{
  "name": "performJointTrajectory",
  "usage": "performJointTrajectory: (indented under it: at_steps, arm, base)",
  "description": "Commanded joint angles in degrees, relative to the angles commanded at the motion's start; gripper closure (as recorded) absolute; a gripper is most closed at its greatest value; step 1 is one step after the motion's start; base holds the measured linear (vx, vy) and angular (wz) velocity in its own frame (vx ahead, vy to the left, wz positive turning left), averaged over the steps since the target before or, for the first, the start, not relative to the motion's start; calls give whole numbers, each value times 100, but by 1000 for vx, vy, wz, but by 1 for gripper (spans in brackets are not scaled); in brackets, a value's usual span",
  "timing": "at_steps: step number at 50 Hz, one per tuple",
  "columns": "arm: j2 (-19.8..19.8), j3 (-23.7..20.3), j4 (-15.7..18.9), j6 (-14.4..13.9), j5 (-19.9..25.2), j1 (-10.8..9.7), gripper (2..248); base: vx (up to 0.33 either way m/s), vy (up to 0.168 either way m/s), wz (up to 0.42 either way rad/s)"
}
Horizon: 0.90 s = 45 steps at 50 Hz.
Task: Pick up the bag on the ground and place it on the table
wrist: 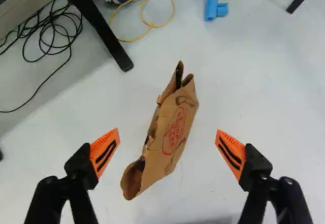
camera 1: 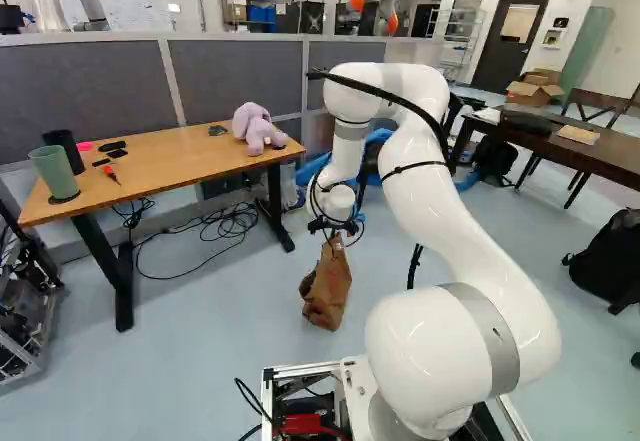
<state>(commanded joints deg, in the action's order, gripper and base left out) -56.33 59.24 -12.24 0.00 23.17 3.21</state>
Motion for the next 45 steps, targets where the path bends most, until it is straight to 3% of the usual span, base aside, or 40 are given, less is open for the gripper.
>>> performJointTrajectory:
  at_steps: [45]
  arm:
    - [-1144,1155,-54,0,0,124,3]
  base:
    - [0,0,0]
